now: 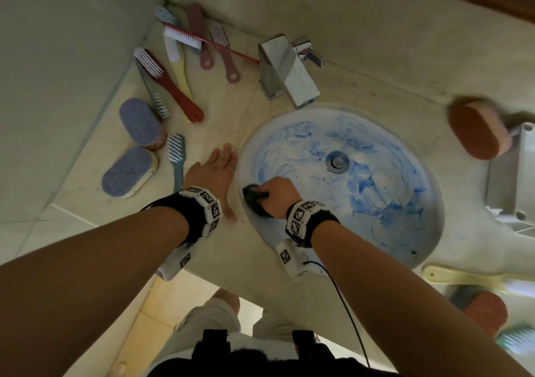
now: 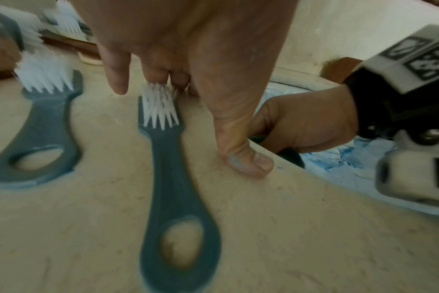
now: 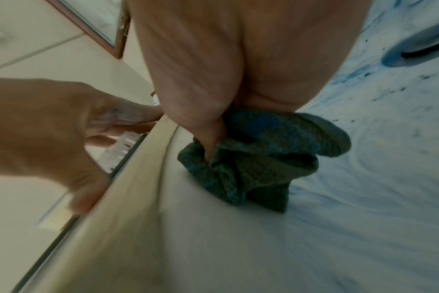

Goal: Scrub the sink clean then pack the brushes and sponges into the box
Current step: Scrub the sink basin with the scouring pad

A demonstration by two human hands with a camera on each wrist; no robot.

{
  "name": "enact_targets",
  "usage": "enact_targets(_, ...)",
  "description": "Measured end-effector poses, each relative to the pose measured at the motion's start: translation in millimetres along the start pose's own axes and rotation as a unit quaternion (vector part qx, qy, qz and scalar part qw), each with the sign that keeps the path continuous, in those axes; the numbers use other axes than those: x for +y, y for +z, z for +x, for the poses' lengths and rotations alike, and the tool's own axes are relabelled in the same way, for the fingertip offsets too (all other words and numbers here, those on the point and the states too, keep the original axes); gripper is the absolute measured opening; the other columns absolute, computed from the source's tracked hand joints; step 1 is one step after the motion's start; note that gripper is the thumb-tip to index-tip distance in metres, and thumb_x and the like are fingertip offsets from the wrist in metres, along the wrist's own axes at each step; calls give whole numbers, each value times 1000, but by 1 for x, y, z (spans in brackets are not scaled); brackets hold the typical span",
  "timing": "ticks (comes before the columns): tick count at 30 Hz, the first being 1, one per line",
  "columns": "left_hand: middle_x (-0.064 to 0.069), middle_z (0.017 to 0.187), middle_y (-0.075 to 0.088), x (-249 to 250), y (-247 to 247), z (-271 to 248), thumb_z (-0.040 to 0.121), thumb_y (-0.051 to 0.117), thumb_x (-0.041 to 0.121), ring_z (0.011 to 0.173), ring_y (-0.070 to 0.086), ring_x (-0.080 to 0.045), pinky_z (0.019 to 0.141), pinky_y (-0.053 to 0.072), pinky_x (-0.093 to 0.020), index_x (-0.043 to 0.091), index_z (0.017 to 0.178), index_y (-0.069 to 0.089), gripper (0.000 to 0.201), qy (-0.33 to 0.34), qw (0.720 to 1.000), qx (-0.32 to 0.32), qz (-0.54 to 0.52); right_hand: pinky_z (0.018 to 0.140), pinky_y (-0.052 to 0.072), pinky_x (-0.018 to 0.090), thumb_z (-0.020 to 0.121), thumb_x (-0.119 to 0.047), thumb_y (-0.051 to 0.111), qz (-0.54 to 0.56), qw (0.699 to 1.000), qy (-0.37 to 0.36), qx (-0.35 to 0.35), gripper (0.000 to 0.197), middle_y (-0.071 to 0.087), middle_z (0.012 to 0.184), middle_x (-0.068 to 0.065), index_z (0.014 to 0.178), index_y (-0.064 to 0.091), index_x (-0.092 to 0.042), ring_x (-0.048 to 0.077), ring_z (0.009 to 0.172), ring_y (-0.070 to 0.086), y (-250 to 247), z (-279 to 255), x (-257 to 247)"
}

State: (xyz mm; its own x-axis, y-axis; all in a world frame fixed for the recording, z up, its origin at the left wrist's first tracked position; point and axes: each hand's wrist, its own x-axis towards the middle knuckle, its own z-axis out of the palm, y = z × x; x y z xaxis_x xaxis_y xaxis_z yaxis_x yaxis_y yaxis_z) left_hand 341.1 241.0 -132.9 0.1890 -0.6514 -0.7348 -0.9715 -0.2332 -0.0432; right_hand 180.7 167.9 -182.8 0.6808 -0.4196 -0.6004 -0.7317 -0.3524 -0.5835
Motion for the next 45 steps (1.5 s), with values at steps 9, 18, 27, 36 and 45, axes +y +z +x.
enact_targets(9, -6, 158, -26, 2, -2, 0, 50, 86, 62, 149, -8, -26, 116, 23, -50, 14, 152, -18, 153, -5, 1000, 0, -3, 85, 48, 25, 89, -8, 56, -29, 999, 6, -26, 33, 68, 114, 14, 119, 69, -14, 31, 107, 61, -1, 7, 3)
enact_targets(18, -5, 159, -25, 4, -3, -3, 51, 87, 59, 149, -7, -26, 116, 26, -49, 15, 152, -18, 153, -7, 1000, 1, -9, 77, 44, 21, 89, -10, 59, -51, 996, 13, -73, 35, 68, 115, 11, 122, 68, -16, 29, 105, 62, 2, -8, 17)
enact_targets(27, -6, 158, -26, 2, -3, -4, 51, 88, 56, 149, -8, -25, 114, 28, -42, 14, 152, -18, 153, 1, 1000, 4, -17, 82, 48, 27, 91, -8, 54, -54, 996, 8, -67, 29, 69, 112, 11, 115, 70, -9, 30, 105, 62, -3, -2, 9)
enact_targets(36, -5, 159, -26, 2, -3, -5, 51, 90, 54, 149, -8, -25, 113, 29, -45, 15, 152, -19, 153, 3, 1000, 10, -25, 73, 42, 18, 87, -7, 58, -19, 995, -10, -99, 34, 72, 104, 5, 117, 72, -17, 16, 90, 61, 6, -34, 21)
enact_targets(45, -5, 158, -27, -1, 2, -2, 49, 90, 55, 149, -10, -26, 118, 21, -48, 15, 152, -17, 154, 15, 999, 15, -49, 87, 46, 20, 90, -5, 56, -15, 999, 9, -42, 36, 67, 120, 10, 123, 67, -15, 26, 108, 61, 4, -17, 5)
